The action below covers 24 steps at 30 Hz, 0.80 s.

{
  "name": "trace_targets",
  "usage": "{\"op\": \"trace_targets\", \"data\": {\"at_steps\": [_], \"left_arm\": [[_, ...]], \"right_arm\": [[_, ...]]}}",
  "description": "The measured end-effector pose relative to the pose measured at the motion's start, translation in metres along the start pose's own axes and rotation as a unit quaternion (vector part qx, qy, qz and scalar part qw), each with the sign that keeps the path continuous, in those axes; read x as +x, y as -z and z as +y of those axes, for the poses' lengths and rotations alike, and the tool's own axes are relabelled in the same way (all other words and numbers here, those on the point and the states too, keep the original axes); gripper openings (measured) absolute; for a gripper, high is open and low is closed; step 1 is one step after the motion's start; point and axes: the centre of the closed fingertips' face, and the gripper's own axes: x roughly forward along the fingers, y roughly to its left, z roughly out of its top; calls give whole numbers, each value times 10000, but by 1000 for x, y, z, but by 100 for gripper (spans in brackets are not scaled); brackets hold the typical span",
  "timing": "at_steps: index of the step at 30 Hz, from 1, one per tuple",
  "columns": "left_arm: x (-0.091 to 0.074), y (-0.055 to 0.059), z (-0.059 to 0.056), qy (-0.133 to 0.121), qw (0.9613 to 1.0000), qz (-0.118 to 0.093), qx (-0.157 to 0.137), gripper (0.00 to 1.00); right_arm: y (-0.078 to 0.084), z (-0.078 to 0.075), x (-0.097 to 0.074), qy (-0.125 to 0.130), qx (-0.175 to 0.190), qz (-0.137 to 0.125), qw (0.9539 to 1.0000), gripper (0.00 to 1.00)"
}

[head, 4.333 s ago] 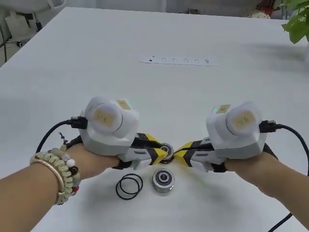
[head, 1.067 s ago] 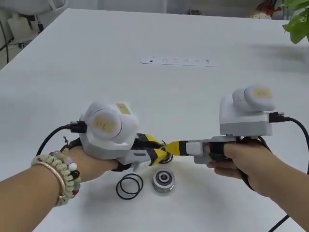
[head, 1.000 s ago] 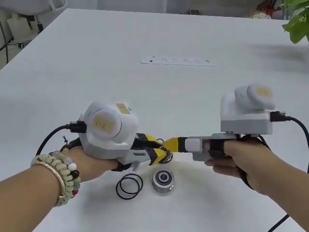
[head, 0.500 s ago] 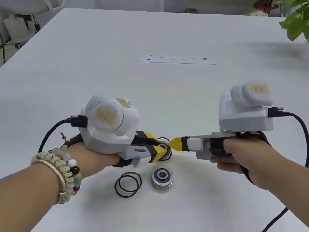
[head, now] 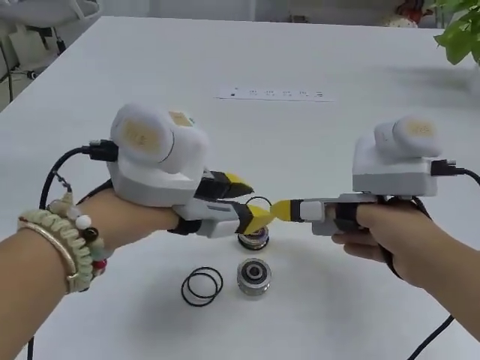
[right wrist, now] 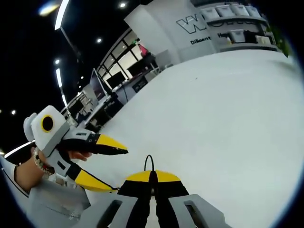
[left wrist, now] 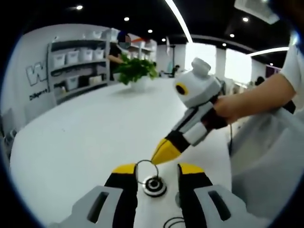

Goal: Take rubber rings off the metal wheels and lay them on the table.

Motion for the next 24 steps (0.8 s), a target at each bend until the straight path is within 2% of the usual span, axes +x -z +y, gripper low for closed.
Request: {"op": "trace_targets", "data": {"at_steps": [4,9,11,17,21,24], "left_arm": [[-18,-11,1,-24,9997,30,225,38],[-47,-32,3,-147,9990,-230,345,42],[-60,-35,4,-231,9985,-242,443,43],[-95,-34,2,-494,9971,-281,511,44],[-114,-25,-2,-677,9962,-251,481,46],[-125,-14,-4,-816,9957,-165,412,47]], "right_arm": [[-9,2,-4,-5,-38,-138,9999,0],[-18,9,-6,-77,-87,-282,9995,0],[-21,13,-7,-115,-105,-326,9993,0],[-26,23,-7,-252,-167,-374,9988,0],[-24,33,-5,-368,-246,-333,9985,0],[-22,38,-4,-432,-298,-279,9982,0]]}}
